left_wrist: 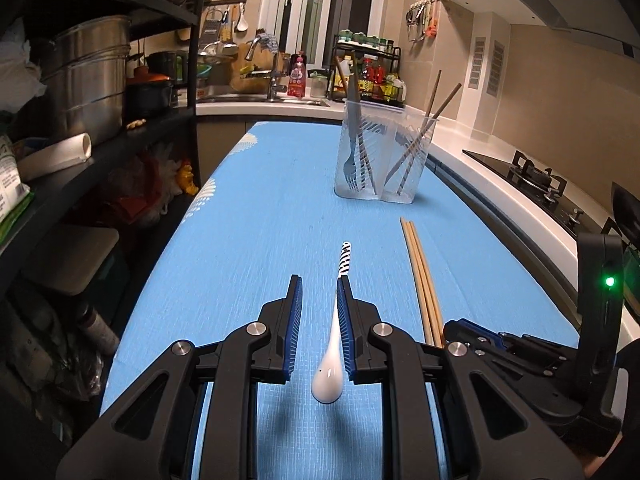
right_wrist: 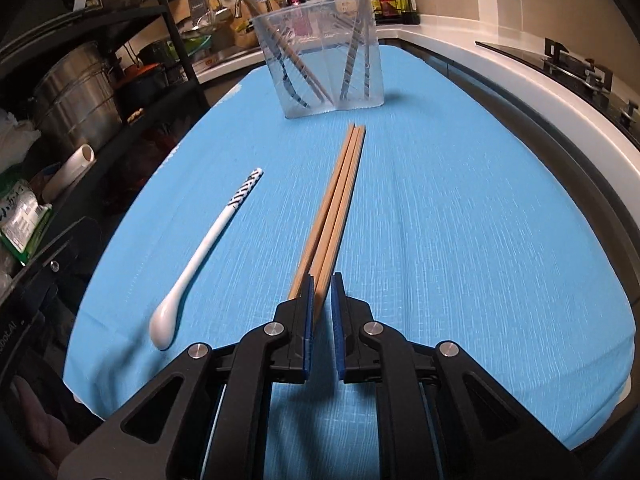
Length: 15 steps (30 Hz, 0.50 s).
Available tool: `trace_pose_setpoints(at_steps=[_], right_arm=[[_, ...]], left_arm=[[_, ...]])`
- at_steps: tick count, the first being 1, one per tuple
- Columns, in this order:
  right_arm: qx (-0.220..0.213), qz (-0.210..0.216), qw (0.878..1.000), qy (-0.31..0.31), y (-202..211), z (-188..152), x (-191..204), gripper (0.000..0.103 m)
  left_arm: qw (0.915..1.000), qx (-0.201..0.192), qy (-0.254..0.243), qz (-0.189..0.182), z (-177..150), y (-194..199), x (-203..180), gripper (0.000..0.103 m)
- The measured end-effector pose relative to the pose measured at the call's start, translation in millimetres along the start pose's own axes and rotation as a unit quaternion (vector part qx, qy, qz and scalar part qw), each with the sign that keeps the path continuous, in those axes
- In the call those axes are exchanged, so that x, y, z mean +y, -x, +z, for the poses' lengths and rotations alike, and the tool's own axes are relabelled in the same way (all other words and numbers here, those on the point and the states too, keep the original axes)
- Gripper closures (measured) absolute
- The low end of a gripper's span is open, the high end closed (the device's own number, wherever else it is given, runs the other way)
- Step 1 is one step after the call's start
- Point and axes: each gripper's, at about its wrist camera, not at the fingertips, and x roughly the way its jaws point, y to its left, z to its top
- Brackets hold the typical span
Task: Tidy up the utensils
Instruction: 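Move both open tools back to the remaining chopsticks on the cloth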
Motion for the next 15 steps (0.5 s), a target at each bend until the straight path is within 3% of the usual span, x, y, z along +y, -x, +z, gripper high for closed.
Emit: trace_pose_setpoints(at_steps=[7,15], right_arm=[[-0.002,-0.027,0.999,0.017,-1.0,-2.9,4.1,0.091],[0.009,-0.027,0.999,0.017,0.9,-4.5,1.9,0.094]], left_arm=[[0.9999,0.01,0.002,-0.002,-3.5,-6.9,-2.6,0.085],[0.9992,0.025,0.011,-0.03,-8.8,-12.6,-2.9,0.085]])
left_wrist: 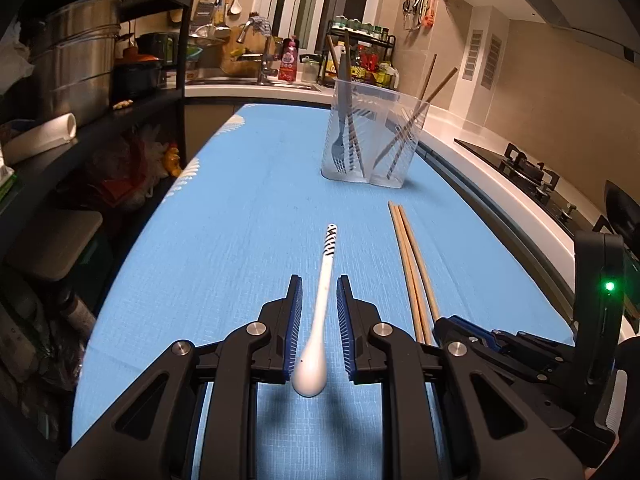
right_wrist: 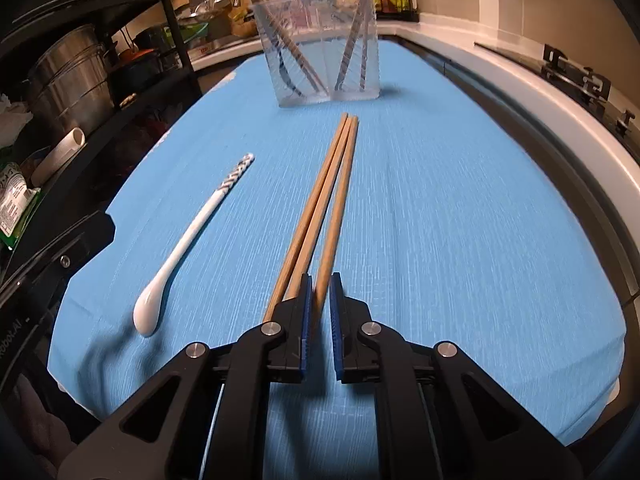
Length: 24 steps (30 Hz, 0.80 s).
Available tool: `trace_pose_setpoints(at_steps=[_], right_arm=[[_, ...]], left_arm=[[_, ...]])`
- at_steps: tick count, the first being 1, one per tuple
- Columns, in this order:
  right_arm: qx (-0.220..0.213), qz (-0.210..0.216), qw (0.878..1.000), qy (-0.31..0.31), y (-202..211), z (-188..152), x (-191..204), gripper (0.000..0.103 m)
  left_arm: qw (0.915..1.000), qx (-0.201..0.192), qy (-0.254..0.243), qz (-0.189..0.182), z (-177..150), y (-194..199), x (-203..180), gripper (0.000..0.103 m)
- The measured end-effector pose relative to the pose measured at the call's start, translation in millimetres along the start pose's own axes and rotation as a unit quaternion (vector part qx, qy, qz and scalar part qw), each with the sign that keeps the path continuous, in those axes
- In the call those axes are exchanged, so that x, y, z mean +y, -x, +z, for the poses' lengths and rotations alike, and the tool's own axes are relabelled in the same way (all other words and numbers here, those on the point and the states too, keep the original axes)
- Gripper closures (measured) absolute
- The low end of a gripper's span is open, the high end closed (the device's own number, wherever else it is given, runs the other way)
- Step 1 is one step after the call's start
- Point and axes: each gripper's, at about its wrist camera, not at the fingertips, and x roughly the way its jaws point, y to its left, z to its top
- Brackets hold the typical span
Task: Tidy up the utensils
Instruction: 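Move both open tools back to the remaining chopsticks on the cloth, then close the right tool on a chopstick while the left tool grasps another chopstick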
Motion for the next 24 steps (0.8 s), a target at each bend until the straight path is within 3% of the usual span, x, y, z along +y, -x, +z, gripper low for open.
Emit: trace_pose_setpoints(at_steps=[8,17,24], right_arm=[[0.0,-0.025,1.0,0.0,5.9,-1.1,-4.3,0.097],[-0.006,-0.045,0.997,-0.059,25.3,-5.4,-38.3,0.097],[-0.008,-0.055,0.995,-0.081,31.4,-7.2,-52.2,0.098]], left_arm=[[0.9996,0.017,-0.001,-0.021,-5.6,-8.8,-3.6,0.085],[0.993,0.053,-0.033,-0.101,-17.3,-30.4,-36.1,0.085],[0.9907,0.072,-0.055,-0.101,-30.3,-47.7,-62.4,0.085]])
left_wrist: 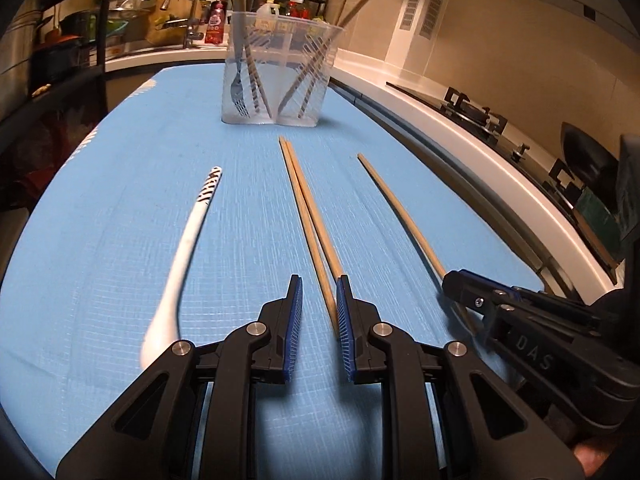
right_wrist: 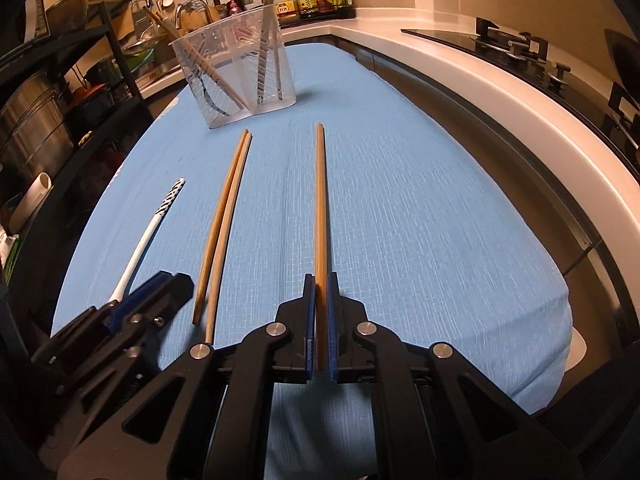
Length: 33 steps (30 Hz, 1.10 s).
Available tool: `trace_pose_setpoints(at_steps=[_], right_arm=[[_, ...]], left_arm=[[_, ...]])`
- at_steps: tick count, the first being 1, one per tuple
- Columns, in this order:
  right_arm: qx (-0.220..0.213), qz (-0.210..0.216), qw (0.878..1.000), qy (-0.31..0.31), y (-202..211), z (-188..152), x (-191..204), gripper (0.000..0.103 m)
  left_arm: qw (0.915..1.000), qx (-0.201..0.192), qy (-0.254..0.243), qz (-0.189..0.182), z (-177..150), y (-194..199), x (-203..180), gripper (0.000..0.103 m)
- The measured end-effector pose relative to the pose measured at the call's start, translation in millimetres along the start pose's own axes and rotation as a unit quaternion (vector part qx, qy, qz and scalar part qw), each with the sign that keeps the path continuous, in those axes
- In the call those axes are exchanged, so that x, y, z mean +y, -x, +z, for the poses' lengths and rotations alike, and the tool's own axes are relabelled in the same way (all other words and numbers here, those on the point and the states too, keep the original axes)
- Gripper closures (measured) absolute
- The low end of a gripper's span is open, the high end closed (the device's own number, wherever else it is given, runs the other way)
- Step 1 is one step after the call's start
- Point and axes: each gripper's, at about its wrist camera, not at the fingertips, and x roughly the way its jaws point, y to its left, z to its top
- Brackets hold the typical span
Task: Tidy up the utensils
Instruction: 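Close the right tool on a chopstick while the left tool grasps another chopstick, then lift both held chopsticks off the cloth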
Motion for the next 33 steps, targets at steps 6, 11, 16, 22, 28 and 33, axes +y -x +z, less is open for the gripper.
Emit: trace_pose_setpoints(at_steps=[6,11,16,22,28,33], right_arm=[[-0.006,-0.004,1.0,0.006,0.4,-0.4,2.0,0.098],[-0.004,-0.001,1.0,0.016,-2.5,-1.7,6.9,0.098],[-0.007,0.005,0.999,0.042,-4.4,-3.6,19.9,0.097],[0.003,-0.001,0.999,0.041,-12.3,-7.1,21.4,0.097],[-0.005,-0.001,0.999,0.035,-11.2,-9.5,21.6,0.096],[-0.027,-0.012,0.999,0.035,-9.3,-15.4,23.3,0.096]], left_arm=[[0.9986,0.004,-0.037,0.038,-3.7,-8.2,-12.4,0.091],[0.9947,-0.006,-0.035,0.096,-5.7,2.3,-0.3,0.098],[0.991,-0.02,-0.006,0.132,-12.9,15.7,18.5,0.098],[0.9909,-0.032,-0.002,0.13,-15.5,16.5,20.2,0.098],[0.9897,-0.043,-0.008,0.136,-14.8,12.4,17.0,0.098],[0.9897,-0.047,-0.01,0.135,-15.5,12.3,16.6,0.098]])
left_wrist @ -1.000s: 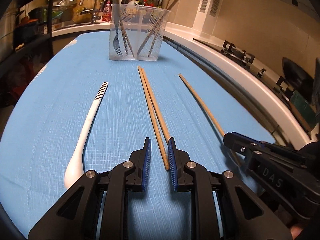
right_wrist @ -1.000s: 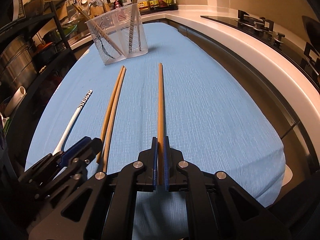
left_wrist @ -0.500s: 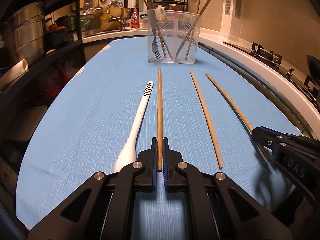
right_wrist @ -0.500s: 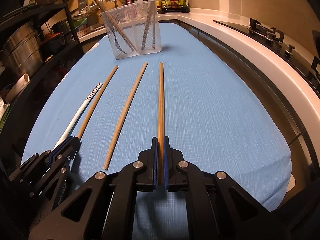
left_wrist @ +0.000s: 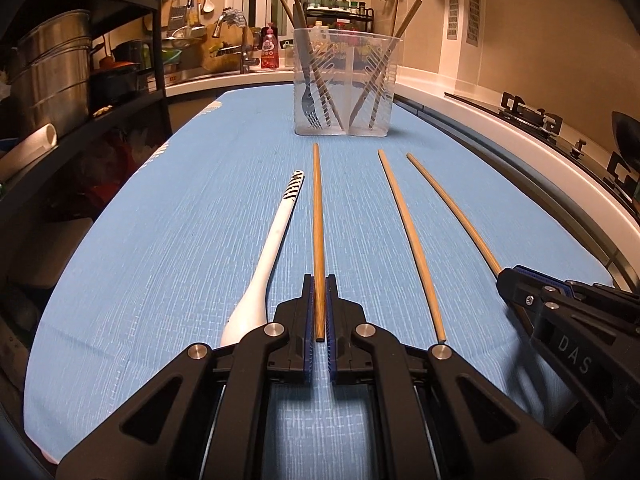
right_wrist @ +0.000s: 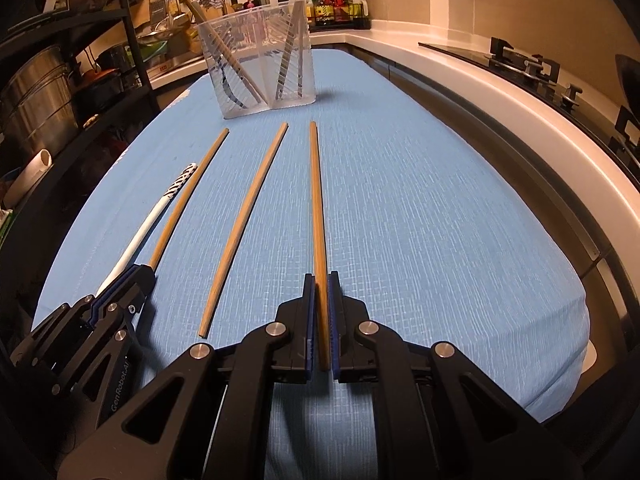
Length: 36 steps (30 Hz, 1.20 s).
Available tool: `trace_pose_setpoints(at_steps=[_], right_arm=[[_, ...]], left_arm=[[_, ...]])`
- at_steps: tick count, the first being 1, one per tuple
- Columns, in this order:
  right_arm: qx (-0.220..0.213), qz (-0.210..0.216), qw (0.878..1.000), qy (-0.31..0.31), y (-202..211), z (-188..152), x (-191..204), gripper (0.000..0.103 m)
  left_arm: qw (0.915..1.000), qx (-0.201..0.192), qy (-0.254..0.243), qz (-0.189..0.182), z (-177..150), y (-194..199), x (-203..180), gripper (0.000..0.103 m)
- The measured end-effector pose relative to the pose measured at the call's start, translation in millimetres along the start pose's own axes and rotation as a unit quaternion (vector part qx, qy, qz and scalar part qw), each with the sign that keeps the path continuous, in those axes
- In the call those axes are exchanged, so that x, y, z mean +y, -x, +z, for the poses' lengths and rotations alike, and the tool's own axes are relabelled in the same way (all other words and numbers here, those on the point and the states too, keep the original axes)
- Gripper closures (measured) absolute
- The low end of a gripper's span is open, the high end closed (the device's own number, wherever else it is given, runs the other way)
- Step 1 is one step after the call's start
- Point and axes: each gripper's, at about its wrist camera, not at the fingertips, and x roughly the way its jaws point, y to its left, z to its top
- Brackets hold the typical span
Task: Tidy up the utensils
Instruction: 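Lift both held chopsticks off the cloth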
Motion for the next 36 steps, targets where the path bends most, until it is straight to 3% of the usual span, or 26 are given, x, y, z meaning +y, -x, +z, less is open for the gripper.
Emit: trace_pose_setpoints(at_steps=[12,36], right_arm=[[-0.053,-0.033,0.998,0.007,2.4,-11.4,6.8,0.097],[-0.058,-0.019,0.998,-0.005,13.1,-4.7,4.6,0.098]], left_arm=[[0.9999,-0.012,0.006,-0.005,-3.1,0.2,2.9,0.098],[0.9993,-0.037,-0.001,-0.002,-1.4,9.7,0.1,0.098]])
